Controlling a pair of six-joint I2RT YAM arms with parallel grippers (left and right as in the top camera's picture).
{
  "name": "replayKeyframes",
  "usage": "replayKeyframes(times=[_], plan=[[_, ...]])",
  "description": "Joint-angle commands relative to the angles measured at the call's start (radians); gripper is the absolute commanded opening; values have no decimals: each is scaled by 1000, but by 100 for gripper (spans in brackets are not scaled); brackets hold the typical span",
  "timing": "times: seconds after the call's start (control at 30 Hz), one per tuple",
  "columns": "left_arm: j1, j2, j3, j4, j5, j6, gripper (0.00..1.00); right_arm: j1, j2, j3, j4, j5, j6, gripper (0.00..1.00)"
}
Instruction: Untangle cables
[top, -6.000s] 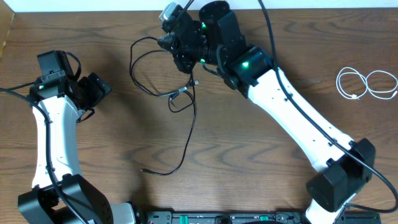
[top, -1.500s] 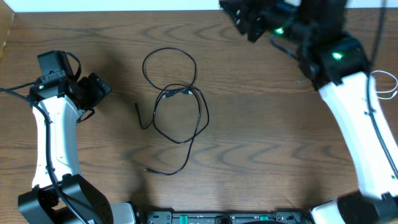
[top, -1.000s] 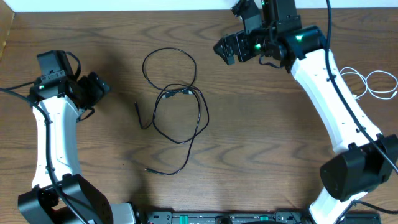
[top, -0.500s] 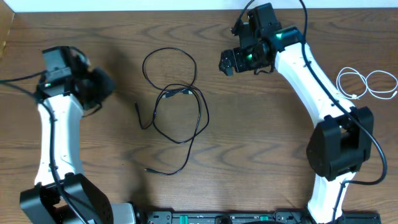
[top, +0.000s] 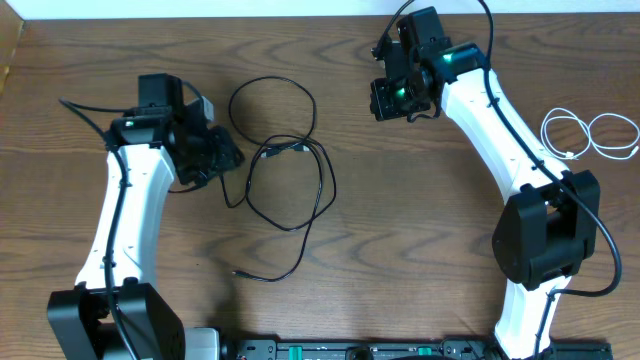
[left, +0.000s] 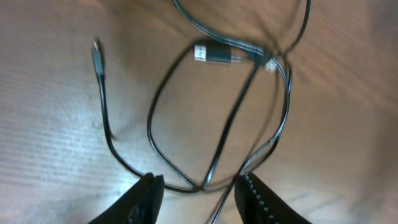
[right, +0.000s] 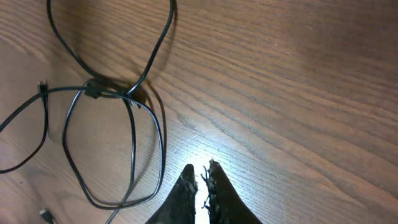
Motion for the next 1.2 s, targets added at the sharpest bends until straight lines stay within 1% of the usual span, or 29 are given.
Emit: replayKeyframes(times=[0.0, 0.03, 0.07, 0.1, 0.13, 0.17, 0.27, 0.37, 0.47, 0.5, 0.53, 0.67, 0.7, 0.83, 0.93, 1.03, 1.1, 1.17], plan=[[-38, 10, -7, -27, 12, 11, 49, 7, 0, 5, 7, -13, -1, 7], [-46, 10, -9, -27, 12, 11, 57, 8, 0, 5, 13, -13, -1, 7], [-56, 10, -12, -22, 12, 11, 61, 9, 0, 5, 23, -12, -1, 7], [-63, 10, -14, -14, 11, 10, 62, 10, 0, 5, 32, -12, -1, 7], [-69, 10, -15, -7, 11, 10, 68, 11, 0, 5, 44, -12, 0, 7], [-74, 10, -15, 2, 11, 10, 72, 12, 0, 5, 56, -12, 0, 7], [-82, 10, -15, 33, 11, 6, 74, 13, 0, 5, 85, -13, 0, 7], [-81, 10, -18, 71, 7, 7, 74, 13, 0, 5, 87, -13, 0, 8], [-82, 12, -18, 85, -12, 7, 69, 13, 0, 5, 79, -13, 0, 11], [-82, 14, -18, 84, -19, 7, 68, 13, 0, 5, 79, -13, 0, 13], [-82, 16, -19, 83, -22, 7, 67, 13, 0, 5, 81, -13, 0, 16], [-81, 22, -39, 106, -23, 7, 68, 13, 0, 5, 96, -13, 20, 19], [-81, 22, -50, 122, -23, 7, 68, 15, 0, 5, 96, -15, 23, 21], [-82, 22, -103, 182, -22, 6, 68, 25, 0, 5, 93, -16, 22, 23], [-82, 22, -136, 228, -21, -2, 68, 39, 0, 5, 91, -16, 22, 27], [-82, 23, -166, 288, -22, -9, 67, 57, 0, 5, 98, -16, 22, 26], [-82, 27, -184, 321, -22, -14, 67, 69, 0, 5, 102, -16, 22, 28], [-82, 30, -213, 360, -22, -35, 67, 79, 0, 5, 103, -15, 22, 28]])
